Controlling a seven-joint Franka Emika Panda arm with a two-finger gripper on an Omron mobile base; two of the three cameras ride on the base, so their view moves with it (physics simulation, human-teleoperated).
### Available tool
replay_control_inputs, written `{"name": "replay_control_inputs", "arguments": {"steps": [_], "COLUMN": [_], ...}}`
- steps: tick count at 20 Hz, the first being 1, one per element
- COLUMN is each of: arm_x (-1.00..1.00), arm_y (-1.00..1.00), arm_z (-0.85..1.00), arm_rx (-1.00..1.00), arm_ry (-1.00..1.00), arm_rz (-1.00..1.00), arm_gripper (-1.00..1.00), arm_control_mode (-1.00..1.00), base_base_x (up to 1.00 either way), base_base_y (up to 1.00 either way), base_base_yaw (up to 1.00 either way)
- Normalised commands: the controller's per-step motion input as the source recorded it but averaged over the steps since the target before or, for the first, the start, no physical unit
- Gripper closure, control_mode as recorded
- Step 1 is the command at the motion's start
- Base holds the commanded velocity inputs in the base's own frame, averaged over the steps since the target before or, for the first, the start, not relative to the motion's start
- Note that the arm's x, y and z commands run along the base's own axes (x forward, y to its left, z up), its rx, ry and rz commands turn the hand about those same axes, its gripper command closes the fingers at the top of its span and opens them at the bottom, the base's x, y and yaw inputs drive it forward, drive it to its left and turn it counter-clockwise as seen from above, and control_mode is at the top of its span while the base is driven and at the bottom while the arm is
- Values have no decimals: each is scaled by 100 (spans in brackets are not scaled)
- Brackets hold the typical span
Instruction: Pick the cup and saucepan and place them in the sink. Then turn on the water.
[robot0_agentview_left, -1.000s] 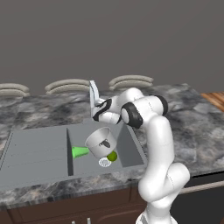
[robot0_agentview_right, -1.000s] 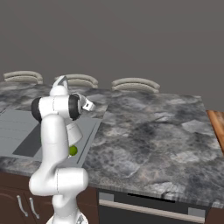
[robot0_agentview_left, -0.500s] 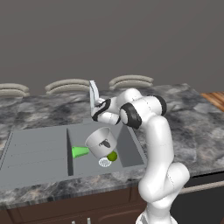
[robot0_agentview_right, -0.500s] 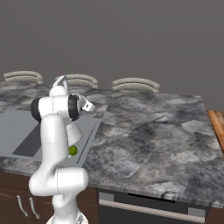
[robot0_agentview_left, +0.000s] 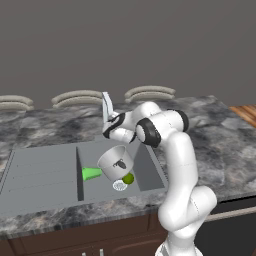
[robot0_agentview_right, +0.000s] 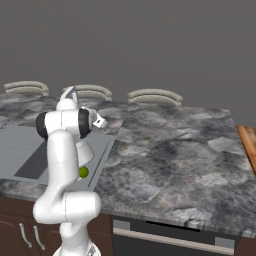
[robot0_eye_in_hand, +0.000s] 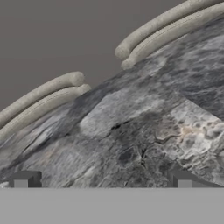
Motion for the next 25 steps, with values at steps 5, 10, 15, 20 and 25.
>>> {"name": "replay_control_inputs", "arguments": {"steps": [5, 10, 15, 20, 25], "arm_x": [0, 0, 0, 0, 0], "arm_y": [-18, -39, -100, -100, -85], "arm_z": [15, 8, 0, 0, 0], "arm_rx": [0, 0, 0, 0, 1], "arm_ry": [-4, 0, 0, 0, 0], "arm_rz": [6, 1, 0, 0, 1], "arm_gripper": [-100, -100, -100, -100, -100], "arm_control_mode": [-100, -100, -100, -100, -100], "base_base_x": [0, 0, 0, 0, 0], "base_base_y": [0, 0, 0, 0, 0], "base_base_yaw": [0, 0, 0, 0, 0]}}
